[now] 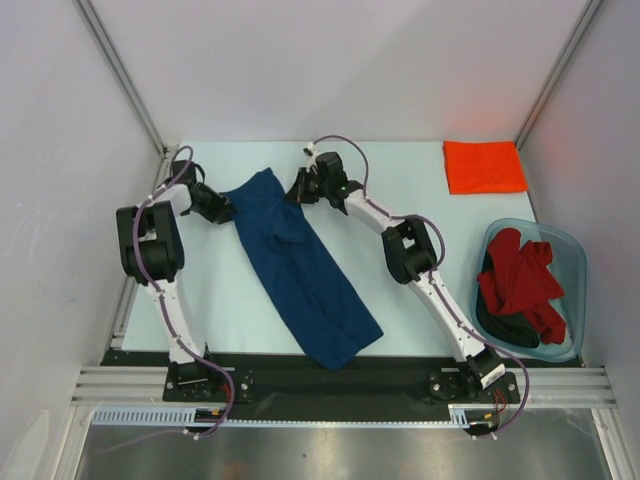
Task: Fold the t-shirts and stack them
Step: Fold the tshirt
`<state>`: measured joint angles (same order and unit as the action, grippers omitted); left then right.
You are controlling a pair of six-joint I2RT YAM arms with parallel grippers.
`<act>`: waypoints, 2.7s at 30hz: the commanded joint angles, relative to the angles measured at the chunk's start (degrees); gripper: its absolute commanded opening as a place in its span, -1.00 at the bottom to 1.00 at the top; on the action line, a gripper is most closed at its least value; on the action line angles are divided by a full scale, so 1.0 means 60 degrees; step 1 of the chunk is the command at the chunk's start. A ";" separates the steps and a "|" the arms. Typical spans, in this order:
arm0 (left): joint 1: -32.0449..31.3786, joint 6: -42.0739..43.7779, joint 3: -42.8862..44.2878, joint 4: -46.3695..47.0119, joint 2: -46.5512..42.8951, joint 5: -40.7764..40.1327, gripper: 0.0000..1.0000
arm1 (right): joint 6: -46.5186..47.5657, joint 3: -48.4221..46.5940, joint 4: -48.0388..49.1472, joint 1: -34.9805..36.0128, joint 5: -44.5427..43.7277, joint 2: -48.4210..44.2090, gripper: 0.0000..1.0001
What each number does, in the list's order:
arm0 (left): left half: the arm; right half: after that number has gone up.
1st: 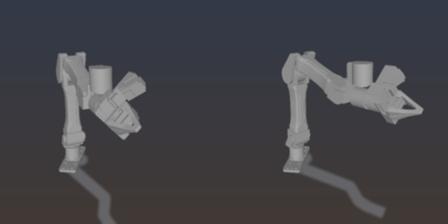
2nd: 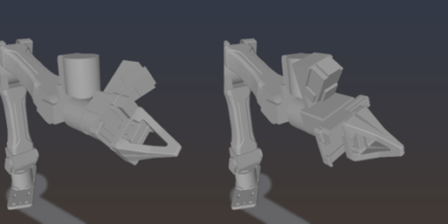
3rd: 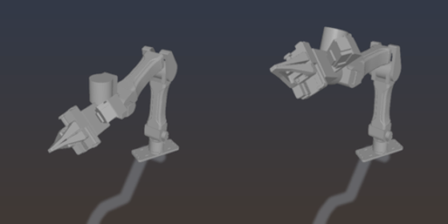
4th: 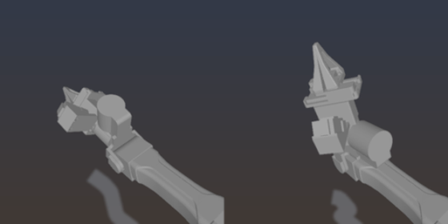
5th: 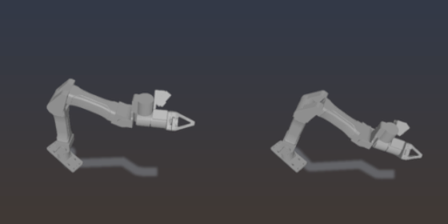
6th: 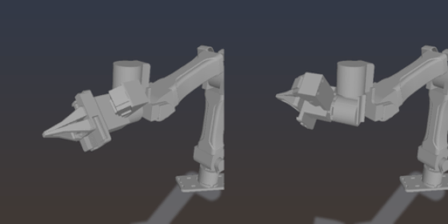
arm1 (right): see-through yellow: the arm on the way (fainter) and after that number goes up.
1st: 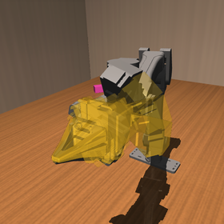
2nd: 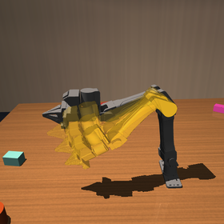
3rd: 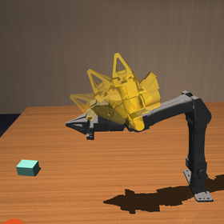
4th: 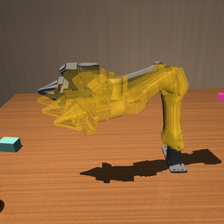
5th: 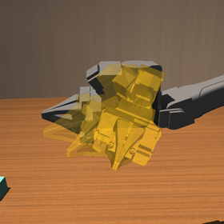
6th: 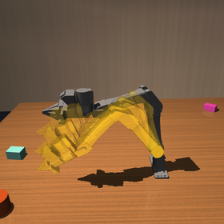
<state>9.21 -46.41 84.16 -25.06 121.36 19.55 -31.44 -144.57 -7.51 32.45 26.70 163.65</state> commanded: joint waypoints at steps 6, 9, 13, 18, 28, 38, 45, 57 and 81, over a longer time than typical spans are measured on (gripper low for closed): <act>-0.0436 0.0704 0.1980 -0.0451 0.1686 0.0170 -0.67 | 0.0128 0.1577 0.1456 -0.0646 -0.1446 -0.1684 -1.00; -0.0992 0.0909 0.3664 -0.1021 0.2432 0.0213 -0.67 | -0.0135 0.2513 0.1704 -0.1055 -0.1725 -0.2225 -1.00; -0.1796 0.0472 0.5903 -0.0922 0.3516 0.0666 -0.65 | -0.0195 0.3745 0.2276 -0.1540 -0.1827 -0.3045 -1.00; -0.2413 -0.0422 0.7680 -0.0192 0.4923 0.1282 -0.60 | -0.0106 0.4786 0.2305 -0.2183 -0.1959 -0.3691 -1.00; -0.2635 -0.1522 0.8781 0.0676 0.5497 0.1107 -0.23 | 0.0552 0.6225 0.2116 -0.3034 -0.1465 -0.4307 -1.00; -0.2560 -0.0279 0.8561 -0.0449 0.4398 0.0976 0.32 | 0.1884 0.5009 -0.0431 -0.3254 -0.1182 -0.4658 0.21; -0.3248 0.0645 0.7712 -0.0482 0.4294 0.0492 0.27 | 0.2295 0.4905 -0.1225 -0.3167 -0.1036 -0.4790 0.32; -0.3542 0.0250 0.7712 -0.0188 0.4675 0.0097 0.22 | 0.1418 0.3266 -0.0536 -0.3225 -0.0963 -0.2858 0.30; -0.2913 0.0118 0.8517 -0.0408 0.5364 -0.0387 -0.09 | 0.1124 0.1361 -0.1282 -0.3460 -0.1344 -0.1333 -0.12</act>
<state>-9.54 -47.48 134.10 -24.49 153.25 20.84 -25.89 -134.87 -11.94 12.23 19.49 155.37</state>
